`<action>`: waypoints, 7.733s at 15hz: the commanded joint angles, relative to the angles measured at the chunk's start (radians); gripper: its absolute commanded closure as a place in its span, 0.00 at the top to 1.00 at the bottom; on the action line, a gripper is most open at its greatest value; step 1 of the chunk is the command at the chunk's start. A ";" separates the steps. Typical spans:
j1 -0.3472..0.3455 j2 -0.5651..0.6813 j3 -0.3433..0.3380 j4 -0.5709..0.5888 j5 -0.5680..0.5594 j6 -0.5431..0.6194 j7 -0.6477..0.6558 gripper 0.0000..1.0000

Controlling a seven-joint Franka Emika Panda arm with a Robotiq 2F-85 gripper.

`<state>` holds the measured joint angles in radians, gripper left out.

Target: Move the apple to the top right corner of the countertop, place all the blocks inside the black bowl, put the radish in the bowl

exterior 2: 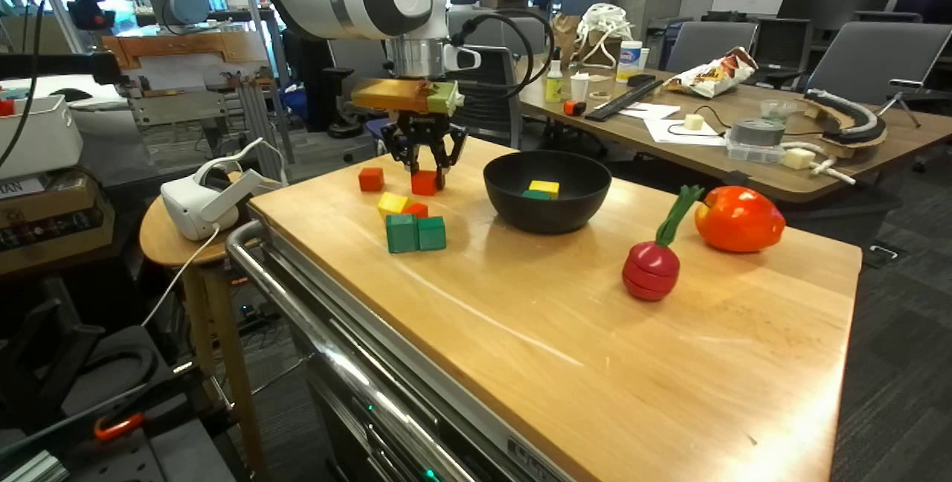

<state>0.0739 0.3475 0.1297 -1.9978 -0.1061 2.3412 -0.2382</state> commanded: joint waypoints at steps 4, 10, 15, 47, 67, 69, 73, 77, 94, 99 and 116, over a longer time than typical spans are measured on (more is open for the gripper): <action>0.057 -0.179 -0.077 -0.118 -0.232 0.027 0.197 0.17; -0.007 -0.476 -0.127 -0.307 -0.428 0.040 0.434 0.17; -0.091 -0.353 -0.128 -0.187 -0.534 0.128 0.574 0.17; 0.081 -0.233 0.073 -0.144 -0.070 -0.044 -0.340 1.00; 0.070 -0.068 0.036 -0.083 -0.032 0.024 -0.098 0.42; 0.069 -0.070 0.034 -0.083 -0.035 0.026 -0.090 0.27; 0.079 -0.162 0.005 -0.138 -0.123 0.051 -0.015 0.13; 0.047 -0.373 -0.052 -0.255 -0.275 0.067 0.113 0.13; -0.093 -0.086 -0.193 -0.021 -0.452 0.147 0.457 0.22; -0.066 -0.139 -0.167 -0.067 -0.366 0.063 0.315 0.84; 0.041 -0.484 -0.022 -0.381 -0.245 -0.069 0.164 1.00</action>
<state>0.1238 -0.1358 0.0990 -2.3811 -0.3528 2.2769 -0.0738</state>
